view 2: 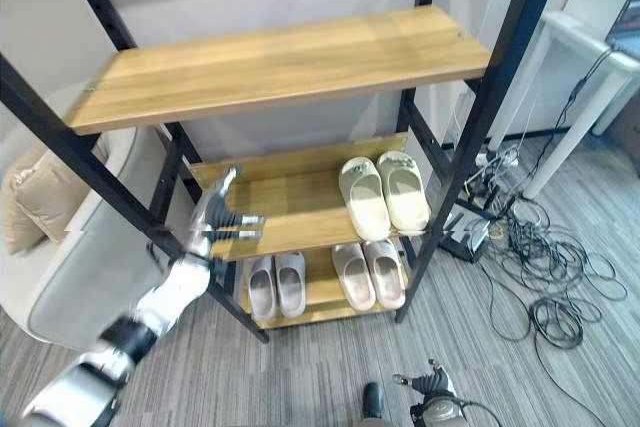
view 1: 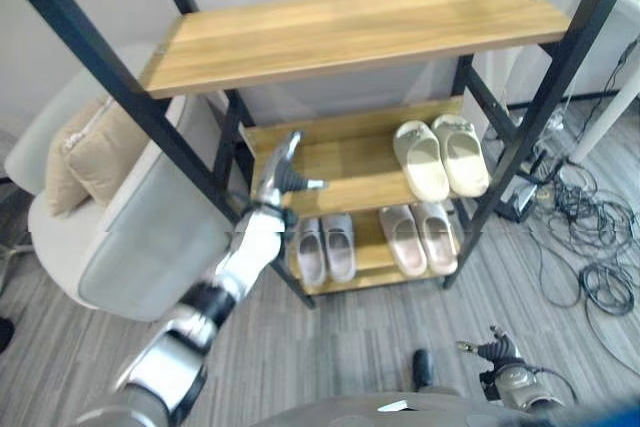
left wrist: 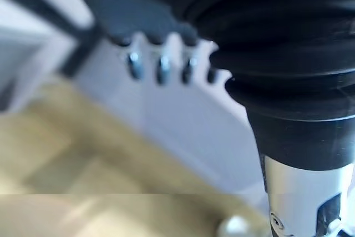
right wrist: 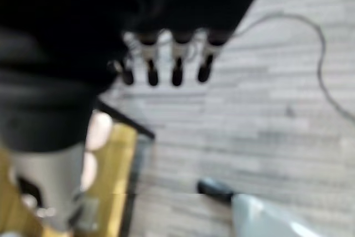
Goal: Arrange the slippers neatly on the shoe rack.
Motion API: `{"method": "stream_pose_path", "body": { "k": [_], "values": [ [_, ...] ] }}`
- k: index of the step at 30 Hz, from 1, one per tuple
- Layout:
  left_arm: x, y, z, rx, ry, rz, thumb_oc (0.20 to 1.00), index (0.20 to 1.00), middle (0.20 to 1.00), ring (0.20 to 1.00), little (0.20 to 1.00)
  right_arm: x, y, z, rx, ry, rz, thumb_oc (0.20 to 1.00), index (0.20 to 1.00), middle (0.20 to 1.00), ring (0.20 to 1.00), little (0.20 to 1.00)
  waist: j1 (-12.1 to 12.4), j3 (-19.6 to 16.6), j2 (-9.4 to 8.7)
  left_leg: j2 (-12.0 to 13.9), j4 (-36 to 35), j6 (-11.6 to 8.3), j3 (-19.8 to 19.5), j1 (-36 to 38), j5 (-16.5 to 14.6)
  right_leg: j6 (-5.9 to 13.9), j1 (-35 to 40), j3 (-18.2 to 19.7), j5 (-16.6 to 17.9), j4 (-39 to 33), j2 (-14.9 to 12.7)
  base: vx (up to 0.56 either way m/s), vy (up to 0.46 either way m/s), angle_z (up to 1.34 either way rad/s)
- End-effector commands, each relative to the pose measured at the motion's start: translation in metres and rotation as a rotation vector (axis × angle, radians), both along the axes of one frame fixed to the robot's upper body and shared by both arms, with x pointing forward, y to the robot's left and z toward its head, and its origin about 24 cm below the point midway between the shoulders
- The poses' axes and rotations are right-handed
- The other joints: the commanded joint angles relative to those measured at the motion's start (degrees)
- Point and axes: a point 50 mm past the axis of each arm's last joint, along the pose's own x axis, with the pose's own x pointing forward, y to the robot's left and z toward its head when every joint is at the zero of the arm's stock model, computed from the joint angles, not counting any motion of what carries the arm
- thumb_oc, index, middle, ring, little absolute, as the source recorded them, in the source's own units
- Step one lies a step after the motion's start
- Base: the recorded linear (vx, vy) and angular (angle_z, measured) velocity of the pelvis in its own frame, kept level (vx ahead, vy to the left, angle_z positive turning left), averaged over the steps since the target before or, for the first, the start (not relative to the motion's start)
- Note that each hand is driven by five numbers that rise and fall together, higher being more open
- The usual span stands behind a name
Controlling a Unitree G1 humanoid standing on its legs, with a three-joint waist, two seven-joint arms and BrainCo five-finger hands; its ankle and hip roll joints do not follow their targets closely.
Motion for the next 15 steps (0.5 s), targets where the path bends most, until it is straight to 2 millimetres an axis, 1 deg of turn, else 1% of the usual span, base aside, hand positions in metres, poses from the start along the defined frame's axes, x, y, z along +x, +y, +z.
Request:
{"method": "stream_pose_path", "body": {
  "k": [1,2,4,5,6,8,9,10,11,12,13,14,15],
  "values": [
    [0.035,0.002,0.043,-0.098,-0.133,-0.047,1.000,1.000,1.000,1.000,1.000,-0.001,-0.004,-0.001,-0.014,0.034,0.024,1.000,1.000,1.000,1.000,1.000,-1.19,2.45,0.40,1.49,0.25,-2.09,-2.94,-5.11,5.06,5.40,3.07,-1.90,-3.00,0.19,-3.44,-0.02,0.007,0.13],
    [0.028,0.005,0.038,-0.128,-0.108,-0.053,1.000,1.000,1.000,1.000,1.000,-0.003,-0.004,-0.001,-0.010,0.043,0.024,1.000,1.000,1.000,1.000,1.000,-0.92,2.23,0.16,1.51,0.25,-2.01,-2.92,-4.82,4.99,5.45,3.33,-2.04,-3.01,0.19,-3.43,-0.04,0.023,0.15],
    [0.013,0.009,0.030,-0.295,-0.057,-0.044,1.000,1.000,1.000,1.000,1.000,-0.012,-0.003,-0.004,0.000,0.069,0.021,1.000,1.000,1.000,1.000,1.000,-0.45,1.94,-0.20,1.61,0.25,-1.92,-3.02,-4.13,4.80,5.46,4.00,-2.23,-3.06,0.19,-3.38,-0.05,0.033,0.07],
    [-0.006,0.022,0.023,-0.377,-0.008,-0.049,1.000,1.000,1.000,1.000,1.000,-0.023,0.001,-0.008,0.029,0.111,0.014,1.000,1.000,1.000,1.000,1.000,0.22,1.48,-0.77,1.64,0.25,-1.80,-3.28,-3.26,4.46,5.53,5.16,-2.70,-3.17,0.19,-3.39,-0.05,0.064,-0.03],
    [-0.017,0.034,0.018,-0.453,0.015,-0.001,1.000,1.000,1.000,1.000,1.000,-0.029,0.001,-0.009,0.037,0.130,0.005,1.000,1.000,1.000,1.000,1.000,0.71,1.20,-1.23,1.53,0.25,-1.76,-3.62,-2.78,4.26,5.49,5.86,-2.90,-3.19,0.19,-3.37,-0.05,0.072,-0.03],
    [-0.033,0.050,0.007,-0.538,0.067,0.060,1.000,1.000,1.000,1.000,1.000,-0.035,0.001,-0.010,0.052,0.147,-0.006,1.000,1.000,1.000,1.000,1.000,1.13,0.93,-1.66,1.45,0.25,-1.74,-3.80,-2.36,4.17,5.49,6.41,-3.21,-3.15,0.19,-3.40,-0.04,0.062,0.01],
    [-0.056,0.071,-0.015,-0.665,0.164,0.174,1.000,1.000,1.000,1.000,1.000,-0.043,-0.003,-0.011,0.055,0.167,-0.008,1.000,1.000,1.000,1.000,1.000,1.54,0.95,-1.96,1.42,0.25,-1.72,-3.76,-1.73,3.87,5.55,7.06,-3.22,-3.09,0.19,-3.39,-0.05,0.065,-0.01],
    [-0.063,0.078,-0.022,-0.696,0.190,0.205,1.000,1.000,1.000,1.000,1.000,-0.045,-0.004,-0.011,0.059,0.175,-0.012,1.000,1.000,1.000,1.000,1.000,1.64,0.59,-2.18,1.31,0.25,-1.67,-3.80,-1.88,3.91,5.58,6.85,-3.20,-2.98,0.19,-3.45,-0.05,0.073,-0.03],
    [-0.086,0.098,-0.046,-0.760,0.249,0.390,1.000,1.000,1.000,1.000,1.000,-0.048,-0.009,-0.011,0.065,0.184,-0.042,1.000,1.000,1.000,1.000,1.000,2.10,0.41,-2.71,1.22,0.25,-1.60,-4.07,-1.64,3.81,5.60,7.01,-3.16,-2.85,0.19,-3.47,-0.02,0.035,-0.07],
    [-0.094,0.105,-0.055,-0.766,0.265,0.466,1.000,1.000,1.000,1.000,1.000,-0.048,-0.012,-0.010,0.061,0.181,-0.057,1.000,1.000,1.000,1.000,1.000,2.23,0.29,-2.93,1.17,0.25,-1.56,-4.20,-1.66,3.82,5.58,7.02,-3.16,-2.83,0.19,-3.48,-0.02,0.037,-0.05],
    [-0.117,0.125,-0.080,-0.720,0.345,0.675,1.000,1.000,1.000,1.000,1.000,-0.050,-0.018,-0.008,0.063,0.175,-0.102,1.000,1.000,1.000,1.000,1.000,2.45,0.26,-3.54,1.14,0.25,-1.49,-4.43,-1.24,3.69,5.54,7.39,-3.20,-2.86,0.19,-3.50,0.00,0.000,0.00],
    [-0.138,0.132,-0.098,-0.697,0.428,0.802,1.000,1.000,1.000,1.000,1.000,-0.053,-0.023,-0.007,0.057,0.177,-0.120,1.000,1.000,1.000,1.000,1.000,2.43,0.23,-3.78,1.12,0.25,-1.50,-4.46,-0.85,3.47,5.59,7.84,-3.31,-2.97,0.19,-3.52,0.00,0.019,0.05],
    [-0.154,0.137,-0.109,-0.648,0.514,0.877,1.000,1.000,1.000,1.000,1.000,-0.054,-0.026,-0.006,0.053,0.179,-0.128,1.000,1.000,1.000,1.000,1.000,2.31,0.12,-4.02,1.04,0.25,-1.45,-4.61,-0.90,3.48,5.57,7.84,-3.36,-2.97,0.19,-3.60,0.00,0.015,0.09]
  ]
}}
